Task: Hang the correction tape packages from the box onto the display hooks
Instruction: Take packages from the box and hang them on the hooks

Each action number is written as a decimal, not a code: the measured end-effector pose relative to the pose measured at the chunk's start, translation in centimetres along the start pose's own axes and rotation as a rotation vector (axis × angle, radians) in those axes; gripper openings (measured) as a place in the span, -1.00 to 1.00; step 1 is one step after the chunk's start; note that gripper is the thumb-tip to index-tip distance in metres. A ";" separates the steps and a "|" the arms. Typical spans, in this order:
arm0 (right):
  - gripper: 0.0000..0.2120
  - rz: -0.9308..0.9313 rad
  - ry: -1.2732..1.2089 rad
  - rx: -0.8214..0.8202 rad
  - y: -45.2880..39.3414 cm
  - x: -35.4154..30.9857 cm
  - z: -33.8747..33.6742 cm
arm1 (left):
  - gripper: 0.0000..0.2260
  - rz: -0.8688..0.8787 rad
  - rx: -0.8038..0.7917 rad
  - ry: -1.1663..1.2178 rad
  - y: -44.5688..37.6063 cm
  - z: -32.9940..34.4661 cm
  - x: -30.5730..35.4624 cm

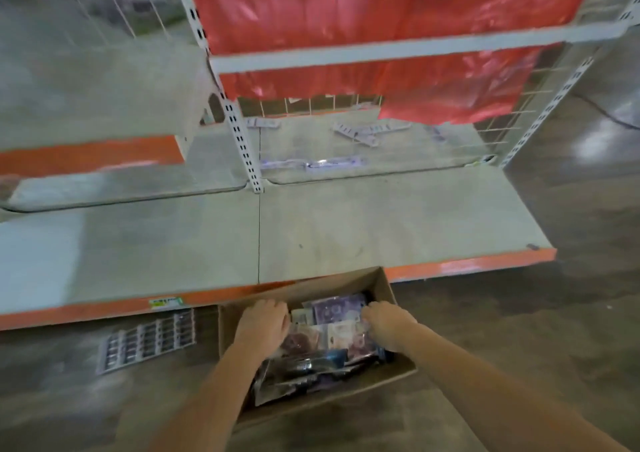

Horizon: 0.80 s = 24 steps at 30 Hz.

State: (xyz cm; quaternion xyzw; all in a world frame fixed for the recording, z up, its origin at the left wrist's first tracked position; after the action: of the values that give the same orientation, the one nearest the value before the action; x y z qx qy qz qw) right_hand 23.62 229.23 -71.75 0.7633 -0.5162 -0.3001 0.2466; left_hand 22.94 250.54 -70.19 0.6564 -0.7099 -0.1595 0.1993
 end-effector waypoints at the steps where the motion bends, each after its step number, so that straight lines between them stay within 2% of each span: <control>1: -0.67 0.004 0.004 -0.019 -2.1 0.4 1.5 | -0.79 -0.011 -0.025 -0.005 -1.6 2.5 -0.5; 8: -0.64 -0.011 0.062 -0.063 -15.6 3.2 10.7 | -0.70 -0.017 -0.185 0.010 -11.5 16.7 -4.1; 11: -0.66 -0.018 0.078 -0.065 -18.8 4.0 12.9 | -0.70 -0.052 -0.213 0.027 -15.1 21.1 -5.9; 17: -0.59 -0.019 0.107 0.051 -21.7 5.5 14.4 | -0.59 -0.122 -0.293 0.149 -18.9 25.5 -7.2; 20: -0.57 -0.023 0.084 0.019 -21.8 5.6 14.4 | -0.44 -0.175 -0.323 0.143 -20.8 28.8 -8.7; 23: -0.60 -0.015 0.053 -0.036 -21.6 5.5 14.5 | -0.23 -0.177 -0.301 0.127 -18.6 26.6 -7.5; 24: -0.62 -0.008 0.032 -0.056 -21.4 5.4 14.7 | -0.22 -0.191 -0.306 0.122 -18.2 26.2 -7.4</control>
State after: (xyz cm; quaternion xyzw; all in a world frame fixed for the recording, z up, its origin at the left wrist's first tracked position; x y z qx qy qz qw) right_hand 28.43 230.58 -97.80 0.7630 -0.5004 -0.3031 0.2748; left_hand 26.28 255.35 -102.40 0.6913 -0.5985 -0.2436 0.3235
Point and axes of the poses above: each hand's wrist, its own y-axis away from the middle knuckle, its own z-axis out of the palm, x = y × z, the point moved 5 cm from there along -y, towards the middle knuckle, and after that the axes turned 4 degrees about -z, right-handed, at the moved point
